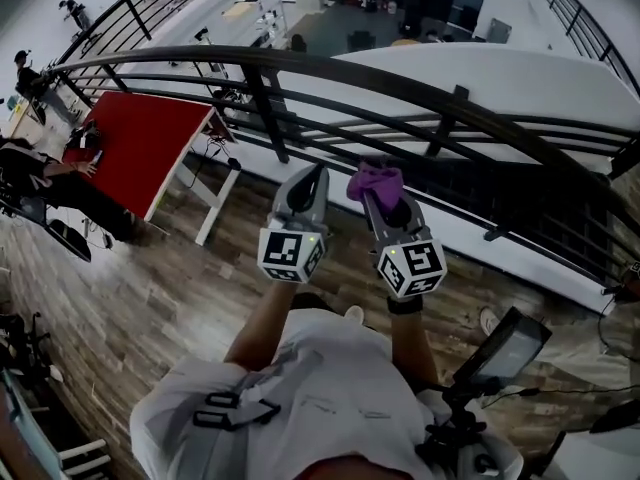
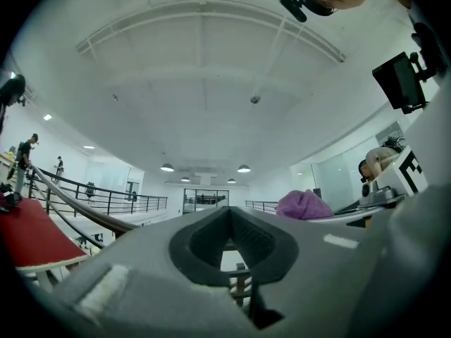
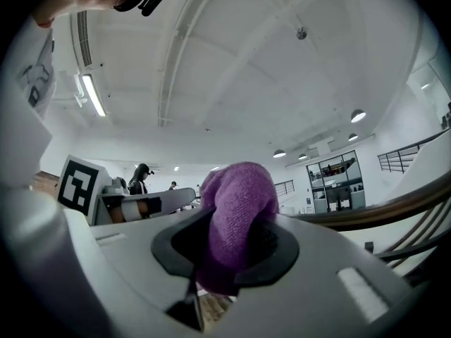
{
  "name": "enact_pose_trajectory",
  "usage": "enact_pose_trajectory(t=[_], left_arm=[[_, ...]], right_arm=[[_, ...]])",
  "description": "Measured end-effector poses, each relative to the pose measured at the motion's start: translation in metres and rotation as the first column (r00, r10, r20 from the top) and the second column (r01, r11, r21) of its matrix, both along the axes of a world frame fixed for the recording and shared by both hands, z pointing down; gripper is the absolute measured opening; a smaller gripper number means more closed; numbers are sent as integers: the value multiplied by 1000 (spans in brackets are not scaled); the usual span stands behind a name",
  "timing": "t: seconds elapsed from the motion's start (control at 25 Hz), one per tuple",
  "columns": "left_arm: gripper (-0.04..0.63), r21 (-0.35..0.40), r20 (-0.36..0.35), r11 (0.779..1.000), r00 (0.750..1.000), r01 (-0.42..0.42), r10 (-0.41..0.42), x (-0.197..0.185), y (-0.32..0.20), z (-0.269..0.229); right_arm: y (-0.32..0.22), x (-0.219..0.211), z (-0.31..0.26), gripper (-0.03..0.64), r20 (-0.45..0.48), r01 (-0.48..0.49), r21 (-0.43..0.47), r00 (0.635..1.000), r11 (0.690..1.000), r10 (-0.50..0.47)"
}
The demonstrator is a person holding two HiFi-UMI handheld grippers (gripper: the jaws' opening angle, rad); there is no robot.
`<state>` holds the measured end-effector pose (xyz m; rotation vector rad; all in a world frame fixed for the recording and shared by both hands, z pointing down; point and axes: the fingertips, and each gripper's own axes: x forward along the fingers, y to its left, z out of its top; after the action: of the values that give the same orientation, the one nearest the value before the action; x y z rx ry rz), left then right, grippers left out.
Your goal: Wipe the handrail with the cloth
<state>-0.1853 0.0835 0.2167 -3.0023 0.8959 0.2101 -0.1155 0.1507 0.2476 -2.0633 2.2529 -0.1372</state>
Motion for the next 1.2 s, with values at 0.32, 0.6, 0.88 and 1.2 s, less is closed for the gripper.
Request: enact_pose_trajectory(t=[0.32, 0.6, 0.88, 1.2], left_arm=[[2, -58, 25, 998, 1000, 7, -5, 38, -39, 18], [2, -93, 17, 995, 999, 34, -33, 51, -142, 34], [2, -92, -3, 992, 996, 85, -86, 41, -262, 23], [2, -148, 15, 972, 983, 181, -181, -6, -385, 42]], right_arm=[[-30, 42, 19, 94, 28, -10, -38, 1000, 999, 11], [-117, 75, 46, 101, -49, -79, -123, 996, 989, 73], [-253, 80, 43, 97, -153, -30, -178, 988, 984, 2], [-436, 17, 62, 98, -265, 165, -259, 935, 952, -235]])
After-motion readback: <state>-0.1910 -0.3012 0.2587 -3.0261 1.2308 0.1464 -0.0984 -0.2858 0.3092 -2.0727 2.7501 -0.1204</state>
